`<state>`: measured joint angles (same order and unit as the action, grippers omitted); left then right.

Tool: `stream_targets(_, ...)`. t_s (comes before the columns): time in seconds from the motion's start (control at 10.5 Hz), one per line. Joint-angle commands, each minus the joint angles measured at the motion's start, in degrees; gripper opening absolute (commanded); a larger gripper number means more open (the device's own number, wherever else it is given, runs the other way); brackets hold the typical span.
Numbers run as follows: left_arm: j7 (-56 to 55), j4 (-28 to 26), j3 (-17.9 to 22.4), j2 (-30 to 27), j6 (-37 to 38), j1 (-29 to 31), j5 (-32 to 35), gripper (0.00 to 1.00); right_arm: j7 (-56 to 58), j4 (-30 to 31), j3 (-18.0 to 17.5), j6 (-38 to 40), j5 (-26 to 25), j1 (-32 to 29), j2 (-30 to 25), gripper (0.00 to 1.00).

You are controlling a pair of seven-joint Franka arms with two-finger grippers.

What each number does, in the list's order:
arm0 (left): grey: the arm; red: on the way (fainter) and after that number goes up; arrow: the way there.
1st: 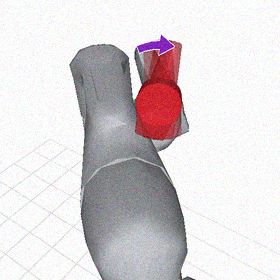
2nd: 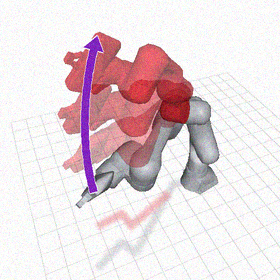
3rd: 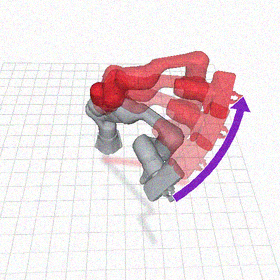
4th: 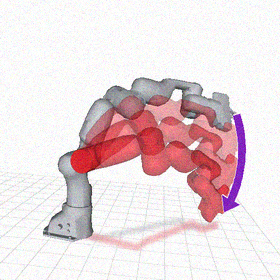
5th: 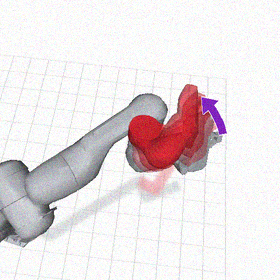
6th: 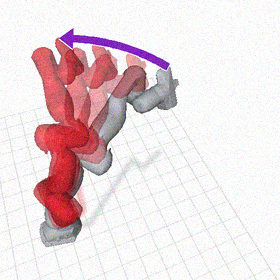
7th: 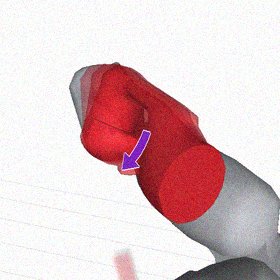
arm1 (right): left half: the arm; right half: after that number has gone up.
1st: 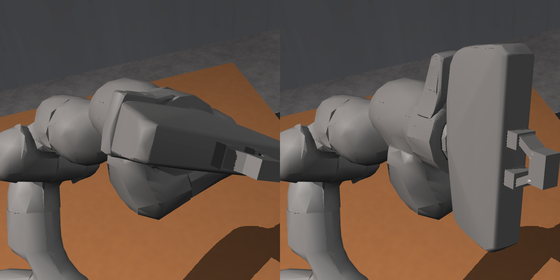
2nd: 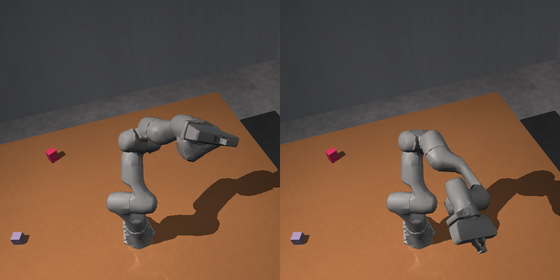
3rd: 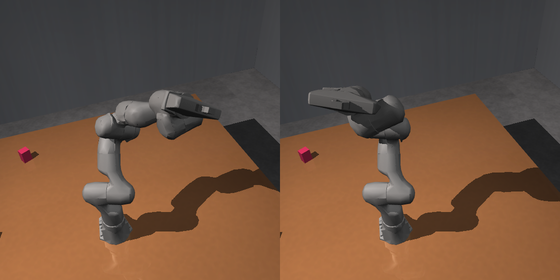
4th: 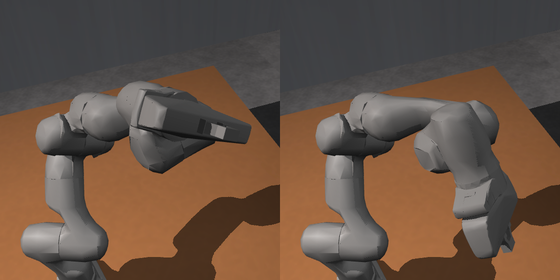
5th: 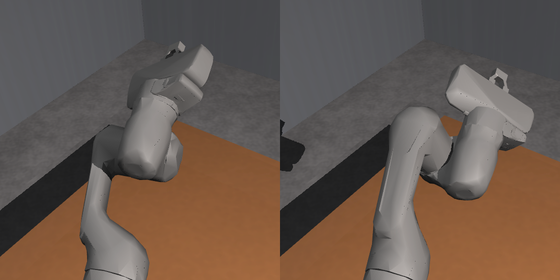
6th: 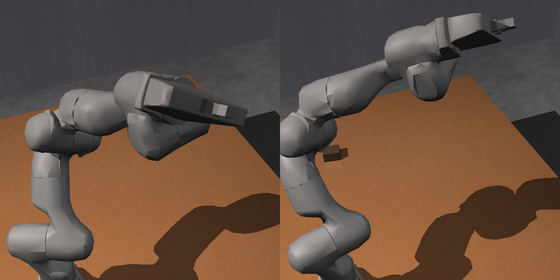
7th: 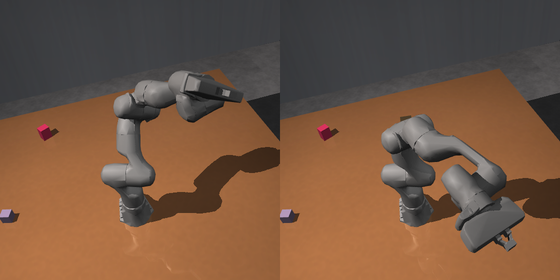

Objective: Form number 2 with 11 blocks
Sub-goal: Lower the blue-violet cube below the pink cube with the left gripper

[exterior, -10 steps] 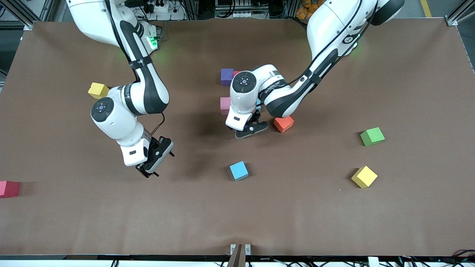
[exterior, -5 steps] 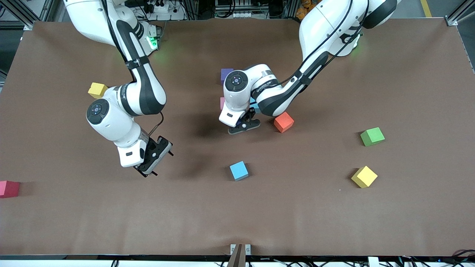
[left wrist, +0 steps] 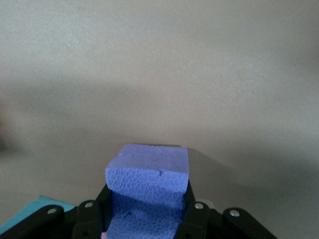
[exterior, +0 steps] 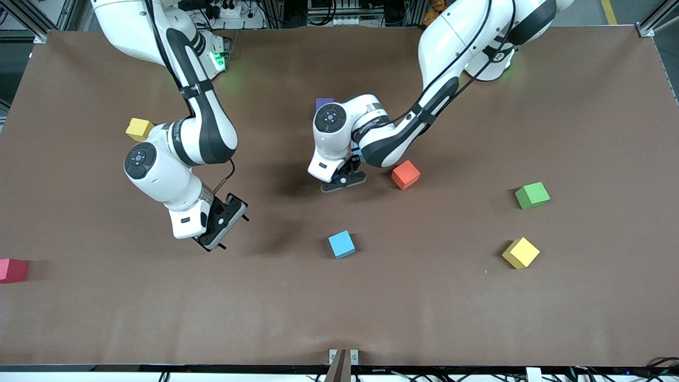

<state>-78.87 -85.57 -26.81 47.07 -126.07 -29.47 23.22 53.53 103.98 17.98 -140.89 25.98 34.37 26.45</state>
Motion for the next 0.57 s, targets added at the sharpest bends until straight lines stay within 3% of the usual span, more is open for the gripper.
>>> stream_targets(0.0, -0.23, 1.72, 0.79, 0.57, 0.30, -1.29, -0.46, 0.00, -0.18, -0.27, -0.40, 1.06, 1.18, -0.53, -0.61, 1.00)
stream_targets(0.29, -1.71, 2.51, 1.23, 1.26, -0.84, -2.43, -0.37, 0.00, -0.27, -0.19, -0.40, 1.06, 1.18, -0.53, -0.61, 1.00)
stream_targets(0.48, -2.60, 3.39, 3.68, 1.80, -1.46, -4.88, -0.46, 0.00, -0.27, -0.18, -0.40, 1.06, 1.26, -0.53, -0.61, 1.00)
